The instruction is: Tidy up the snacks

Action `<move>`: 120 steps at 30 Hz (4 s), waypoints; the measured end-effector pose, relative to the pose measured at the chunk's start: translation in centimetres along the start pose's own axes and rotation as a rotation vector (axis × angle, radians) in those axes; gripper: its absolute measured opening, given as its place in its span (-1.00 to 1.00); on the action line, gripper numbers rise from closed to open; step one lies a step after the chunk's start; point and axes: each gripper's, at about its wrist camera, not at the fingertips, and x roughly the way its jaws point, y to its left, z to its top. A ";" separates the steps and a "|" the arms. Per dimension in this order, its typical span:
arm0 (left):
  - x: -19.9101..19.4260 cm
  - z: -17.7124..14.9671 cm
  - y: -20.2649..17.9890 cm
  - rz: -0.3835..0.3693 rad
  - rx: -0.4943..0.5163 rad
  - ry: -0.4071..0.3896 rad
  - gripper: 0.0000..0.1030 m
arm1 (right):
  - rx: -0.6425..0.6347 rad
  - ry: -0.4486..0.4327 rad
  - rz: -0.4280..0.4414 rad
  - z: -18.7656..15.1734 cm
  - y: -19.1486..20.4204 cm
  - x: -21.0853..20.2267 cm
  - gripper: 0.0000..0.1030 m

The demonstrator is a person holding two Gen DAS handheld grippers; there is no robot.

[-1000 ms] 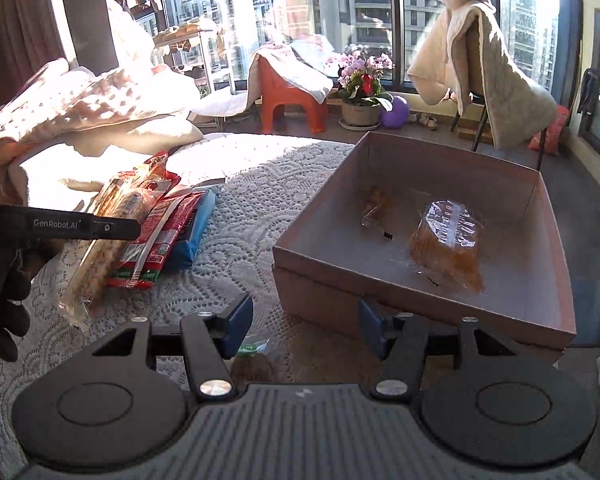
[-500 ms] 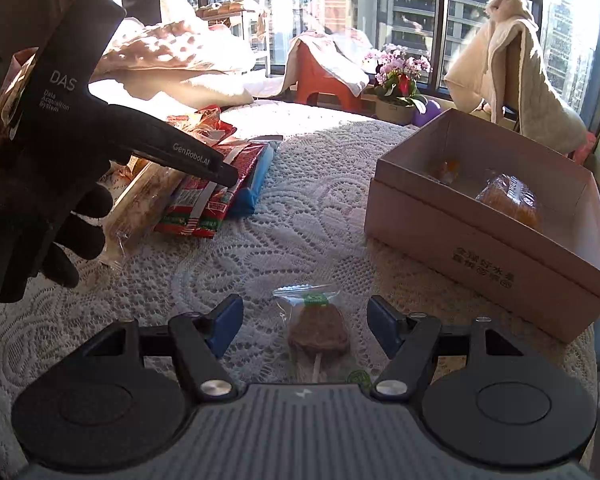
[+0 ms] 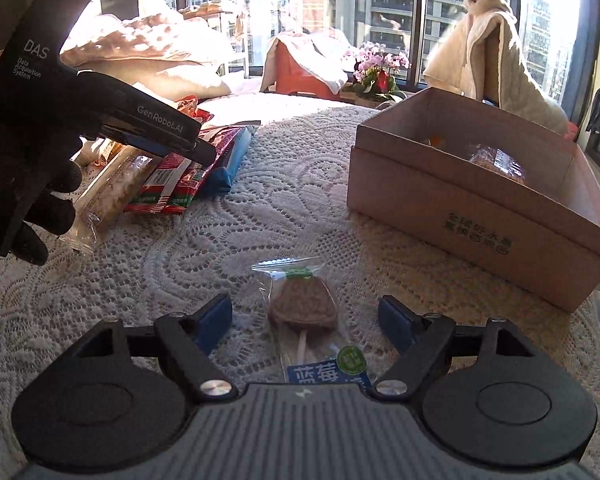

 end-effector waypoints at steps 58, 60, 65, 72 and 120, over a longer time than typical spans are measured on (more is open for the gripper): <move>-6.5 -7.6 -6.7 -0.294 0.346 0.171 -0.06 | 0.134 -0.012 -0.131 -1.0 -4.7 -1.6 -0.21; -6.7 -7.5 -6.8 -0.288 0.341 0.167 -0.08 | 0.139 -0.020 -0.128 -1.2 -4.9 -1.7 -0.19; -7.7 -7.2 -7.4 -0.293 0.348 0.135 -0.10 | 0.147 -0.020 -0.116 -1.2 -5.0 -1.7 0.01; -7.4 -8.4 -9.5 -0.276 0.440 0.152 -0.06 | 0.149 -0.022 -0.104 -1.2 -5.0 -1.7 0.14; -6.4 -9.5 -8.6 -0.213 0.342 0.124 0.30 | 0.005 -0.008 -0.062 0.3 -2.3 -4.9 -0.72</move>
